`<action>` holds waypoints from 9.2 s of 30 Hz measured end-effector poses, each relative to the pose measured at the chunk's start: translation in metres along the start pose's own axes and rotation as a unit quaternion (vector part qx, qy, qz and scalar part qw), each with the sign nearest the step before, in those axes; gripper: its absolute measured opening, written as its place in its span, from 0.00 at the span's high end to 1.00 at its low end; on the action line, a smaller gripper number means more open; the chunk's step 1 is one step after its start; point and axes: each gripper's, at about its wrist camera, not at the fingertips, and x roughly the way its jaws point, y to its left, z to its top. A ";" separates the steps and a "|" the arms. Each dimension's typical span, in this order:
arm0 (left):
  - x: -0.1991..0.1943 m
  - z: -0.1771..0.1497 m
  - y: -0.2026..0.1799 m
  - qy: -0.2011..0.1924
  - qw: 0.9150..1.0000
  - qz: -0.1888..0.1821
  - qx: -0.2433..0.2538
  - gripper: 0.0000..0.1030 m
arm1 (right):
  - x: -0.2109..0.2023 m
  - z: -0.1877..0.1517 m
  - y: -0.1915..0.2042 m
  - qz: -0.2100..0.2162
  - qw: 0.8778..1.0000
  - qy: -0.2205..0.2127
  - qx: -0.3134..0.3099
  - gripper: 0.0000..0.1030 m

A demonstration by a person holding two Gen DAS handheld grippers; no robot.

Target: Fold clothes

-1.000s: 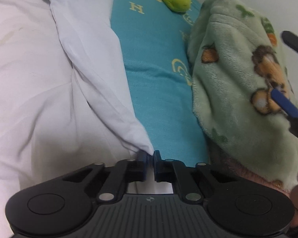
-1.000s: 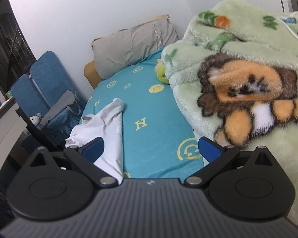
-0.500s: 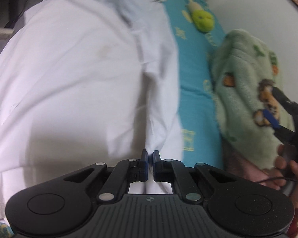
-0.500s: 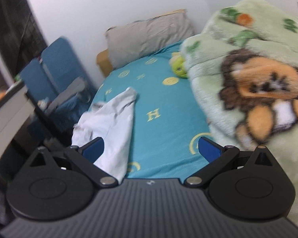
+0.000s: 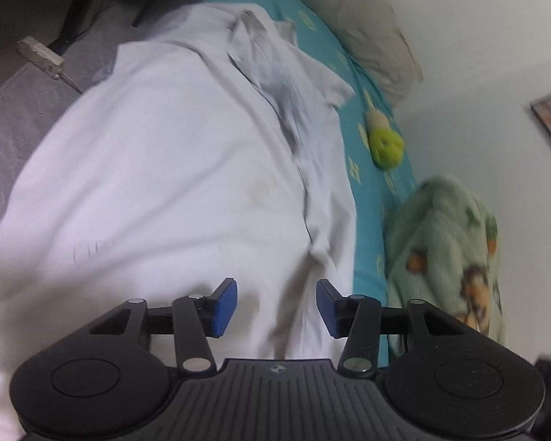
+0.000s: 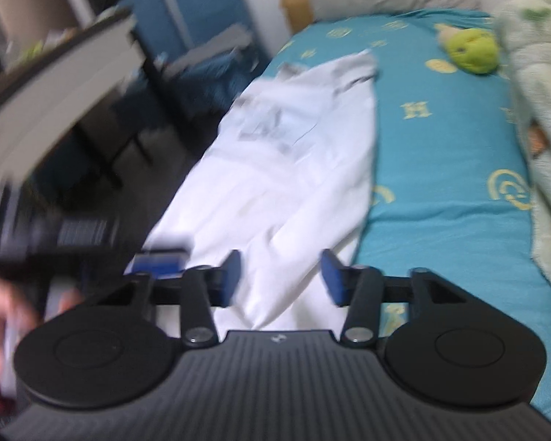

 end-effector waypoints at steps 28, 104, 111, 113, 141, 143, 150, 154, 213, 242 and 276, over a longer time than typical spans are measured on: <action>0.164 0.104 -0.124 -0.027 0.968 0.138 0.207 0.96 | 0.027 -0.016 0.008 0.232 0.964 0.120 0.043 0.58; 0.020 -0.195 -0.113 0.110 0.892 0.040 0.437 0.93 | 0.129 0.134 -0.154 0.063 0.971 -0.105 0.204 0.19; 0.026 -0.184 -0.096 0.130 0.906 -0.013 0.402 0.94 | 0.240 0.181 -0.174 0.034 0.980 -0.105 0.167 0.28; 0.030 -0.182 -0.094 0.137 0.905 -0.023 0.401 0.94 | 0.270 0.195 -0.179 0.028 0.982 -0.106 0.153 0.29; 0.106 -0.213 -0.188 0.149 0.899 -0.072 0.405 0.94 | 0.208 0.290 -0.261 -0.068 0.991 -0.089 0.070 0.92; 0.108 -0.209 -0.179 0.147 0.902 -0.065 0.400 0.93 | 0.222 0.277 -0.274 -0.069 0.991 -0.084 0.074 0.91; 0.081 -0.191 -0.180 0.074 0.903 -0.053 0.420 0.21 | 0.235 0.263 -0.271 -0.088 0.991 -0.090 0.050 0.24; 0.058 -0.181 -0.184 0.034 0.908 -0.038 0.415 0.13 | 0.198 0.261 -0.248 -0.093 0.988 -0.122 0.028 0.00; -0.071 -0.028 -0.075 -0.147 0.964 0.141 0.169 0.02 | -0.081 0.055 -0.088 -0.083 0.964 -0.222 0.116 0.00; 0.101 0.180 -0.023 -0.246 0.953 0.173 0.046 0.96 | 0.012 0.060 -0.130 -0.047 0.961 -0.137 0.237 0.00; 0.103 0.130 -0.029 -0.167 0.933 0.209 0.240 0.51 | 0.001 0.053 -0.155 -0.095 0.955 -0.152 0.237 0.00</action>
